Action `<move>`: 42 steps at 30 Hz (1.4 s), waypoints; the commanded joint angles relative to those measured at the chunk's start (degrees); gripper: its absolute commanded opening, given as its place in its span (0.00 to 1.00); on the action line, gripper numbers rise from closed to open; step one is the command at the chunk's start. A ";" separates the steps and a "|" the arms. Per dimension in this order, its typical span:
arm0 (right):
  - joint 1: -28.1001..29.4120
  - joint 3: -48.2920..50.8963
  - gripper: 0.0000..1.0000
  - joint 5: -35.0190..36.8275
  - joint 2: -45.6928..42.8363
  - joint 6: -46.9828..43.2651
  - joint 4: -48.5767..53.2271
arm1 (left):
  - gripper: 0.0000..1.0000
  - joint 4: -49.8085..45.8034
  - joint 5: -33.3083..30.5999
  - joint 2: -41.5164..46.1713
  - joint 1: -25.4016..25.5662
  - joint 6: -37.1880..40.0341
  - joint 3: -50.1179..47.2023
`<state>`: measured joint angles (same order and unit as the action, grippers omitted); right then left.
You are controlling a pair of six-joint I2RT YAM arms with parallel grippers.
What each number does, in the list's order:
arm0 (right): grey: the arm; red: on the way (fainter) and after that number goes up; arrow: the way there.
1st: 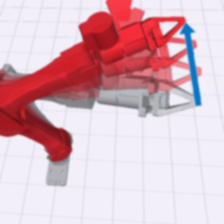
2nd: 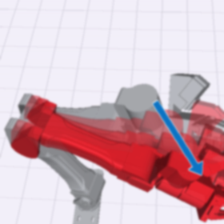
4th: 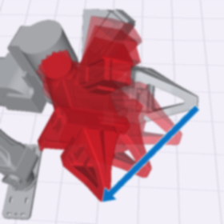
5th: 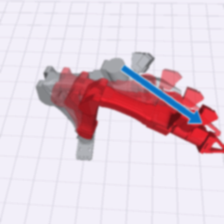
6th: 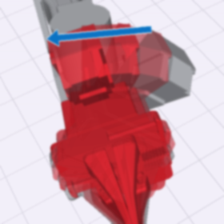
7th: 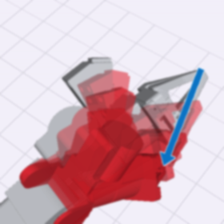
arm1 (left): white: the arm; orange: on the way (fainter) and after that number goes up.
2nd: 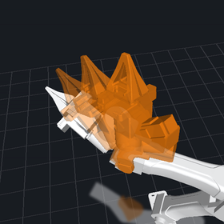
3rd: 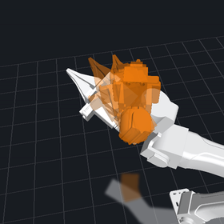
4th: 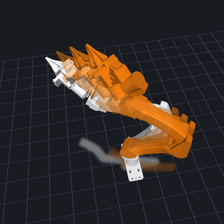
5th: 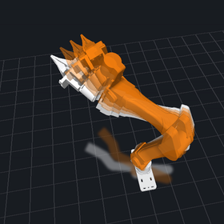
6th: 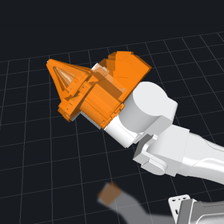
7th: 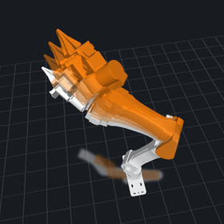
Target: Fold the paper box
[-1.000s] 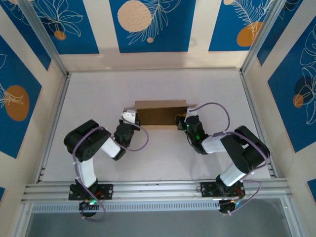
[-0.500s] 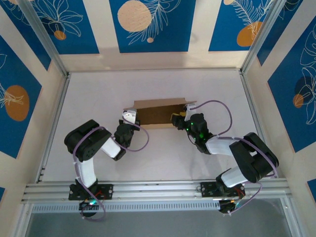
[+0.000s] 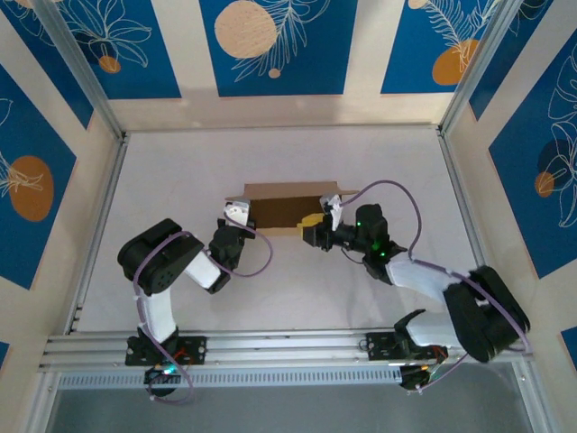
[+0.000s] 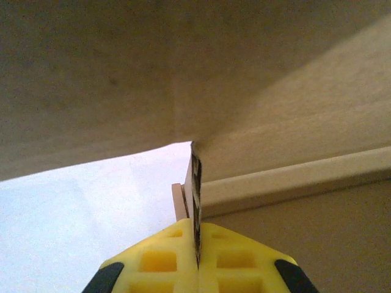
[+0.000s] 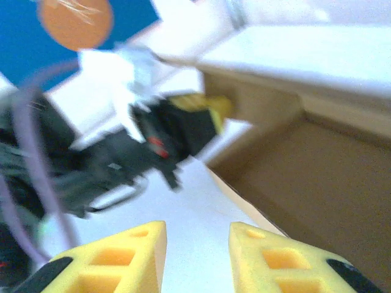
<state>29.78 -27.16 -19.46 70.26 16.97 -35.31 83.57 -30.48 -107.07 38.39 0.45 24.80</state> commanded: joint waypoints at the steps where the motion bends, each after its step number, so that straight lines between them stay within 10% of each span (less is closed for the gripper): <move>1: 0.61 -7.29 0.34 -3.27 -7.97 1.54 10.39 | 0.00 -2.97 -0.41 -1.63 0.94 0.96 -0.01; 8: 0.60 -25.71 0.32 19.29 -6.33 11.78 36.01 | 0.00 -2.99 0.15 -1.80 1.15 1.04 0.16; 15: 0.08 -41.72 0.29 26.20 11.83 18.66 61.16 | 0.04 -2.97 2.18 -1.26 1.12 1.19 -0.09; 31: -1.30 -41.72 0.30 27.64 19.93 20.16 59.96 | 0.69 -3.34 16.59 9.96 1.55 -4.10 -5.12; 42: -2.62 -43.35 0.33 27.11 21.76 17.95 61.06 | 0.68 -30.06 20.37 29.62 2.41 -15.28 -6.92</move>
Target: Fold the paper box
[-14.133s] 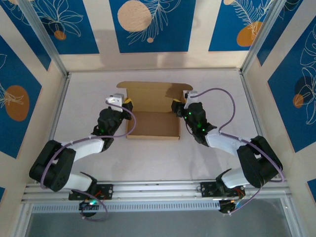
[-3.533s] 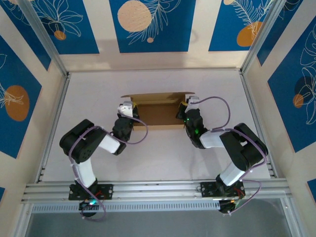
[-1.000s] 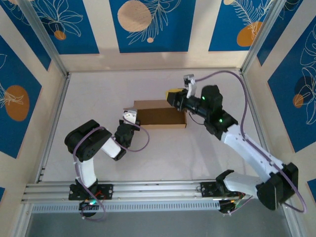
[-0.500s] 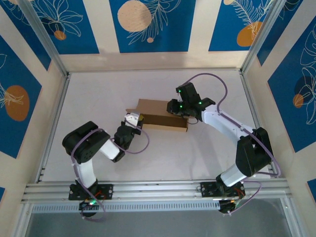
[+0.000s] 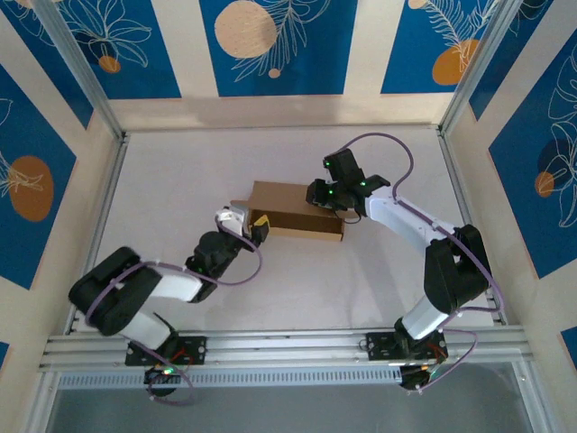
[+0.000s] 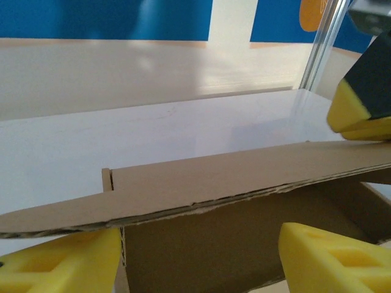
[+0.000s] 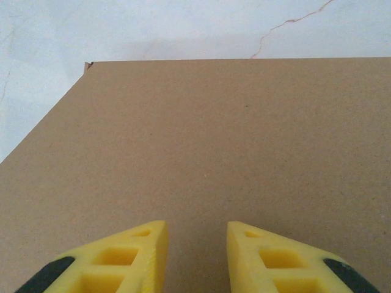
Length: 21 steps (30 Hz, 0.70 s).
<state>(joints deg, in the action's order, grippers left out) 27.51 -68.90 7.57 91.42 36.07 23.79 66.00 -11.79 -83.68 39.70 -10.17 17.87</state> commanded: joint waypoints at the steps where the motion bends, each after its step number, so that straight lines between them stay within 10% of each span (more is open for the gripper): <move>1: -0.33 -1.67 0.34 0.04 0.60 -1.56 1.95 | 0.68 -16.62 1.63 9.11 1.29 -5.53 0.28; 11: -0.32 0.24 0.34 -0.22 0.45 -3.45 0.60 | 0.63 -63.56 -0.14 42.17 3.81 -18.92 9.30; 21: 1.17 2.71 0.32 -0.04 -0.45 -5.46 -0.08 | 0.65 -89.76 -3.93 24.97 -1.15 -13.86 41.13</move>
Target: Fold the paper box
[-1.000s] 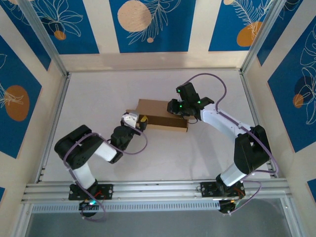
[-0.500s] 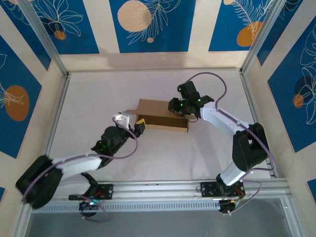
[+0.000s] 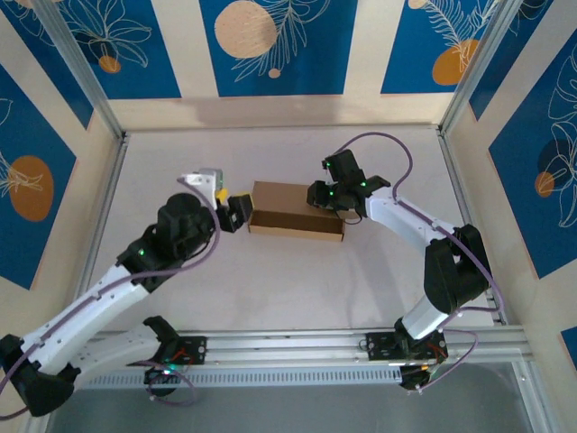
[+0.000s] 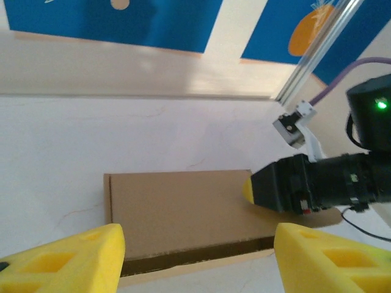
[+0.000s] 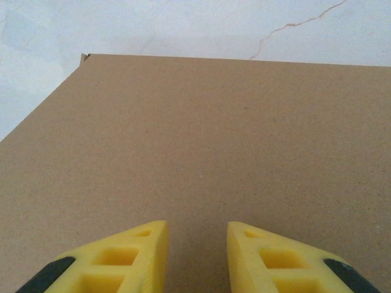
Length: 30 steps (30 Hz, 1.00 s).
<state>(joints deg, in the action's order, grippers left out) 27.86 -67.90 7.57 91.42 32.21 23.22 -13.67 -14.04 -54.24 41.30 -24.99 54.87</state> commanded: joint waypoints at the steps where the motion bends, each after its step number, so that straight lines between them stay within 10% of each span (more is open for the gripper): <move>1: 0.92 2.08 0.32 0.15 -0.54 -1.81 0.51 | 0.66 -10.31 -0.29 -6.26 -4.10 0.65 5.68; 9: 1.41 6.67 0.31 0.66 -1.40 -2.49 -1.58 | 0.64 -7.82 16.99 -22.47 -15.46 -4.47 12.61; 23: -0.60 4.67 0.34 -1.35 -5.04 -5.08 0.83 | 0.66 -14.99 18.96 -47.74 -15.65 2.63 20.75; 30: -5.29 2.92 0.56 3.06 -8.15 -5.86 7.27 | 0.65 -13.53 17.21 -48.33 -15.64 2.67 18.07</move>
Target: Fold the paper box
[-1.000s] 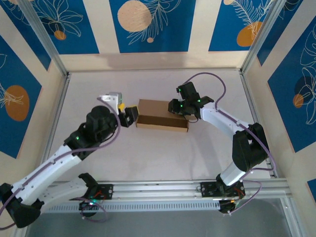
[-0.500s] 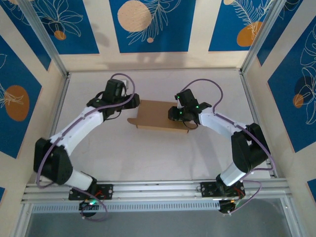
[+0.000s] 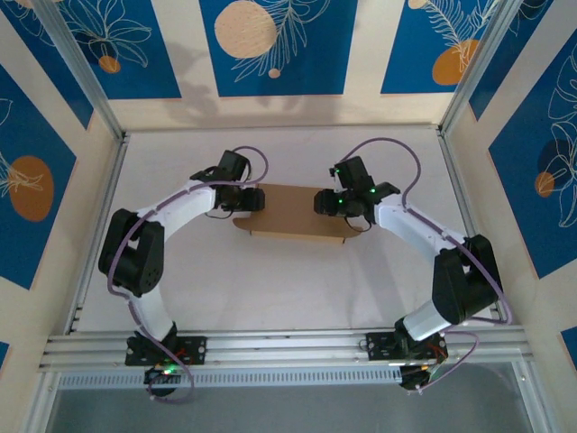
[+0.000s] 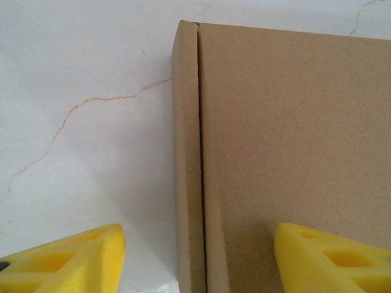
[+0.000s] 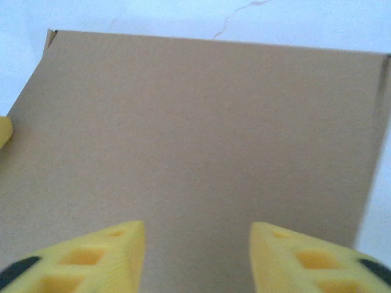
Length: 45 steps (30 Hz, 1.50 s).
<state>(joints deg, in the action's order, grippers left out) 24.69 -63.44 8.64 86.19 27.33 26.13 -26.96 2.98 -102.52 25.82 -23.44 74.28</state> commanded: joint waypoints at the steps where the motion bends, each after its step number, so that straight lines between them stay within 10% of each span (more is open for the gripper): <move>1: -3.07 -1.13 0.61 2.46 -3.35 -0.88 4.96 | 0.65 0.02 0.09 0.06 -0.16 1.12 -1.62; 17: -10.29 5.68 0.66 -5.33 0.27 0.53 3.31 | 0.65 2.18 1.05 -0.31 -0.43 0.95 -2.40; 45: -9.14 10.24 0.31 0.97 8.09 3.30 0.13 | 0.59 9.48 0.79 -3.17 -1.37 -1.97 -11.85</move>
<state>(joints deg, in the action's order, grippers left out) 15.66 -55.37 5.80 91.31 29.93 23.09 -15.33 5.13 -102.52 25.50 -24.51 65.63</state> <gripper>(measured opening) 0.327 0.593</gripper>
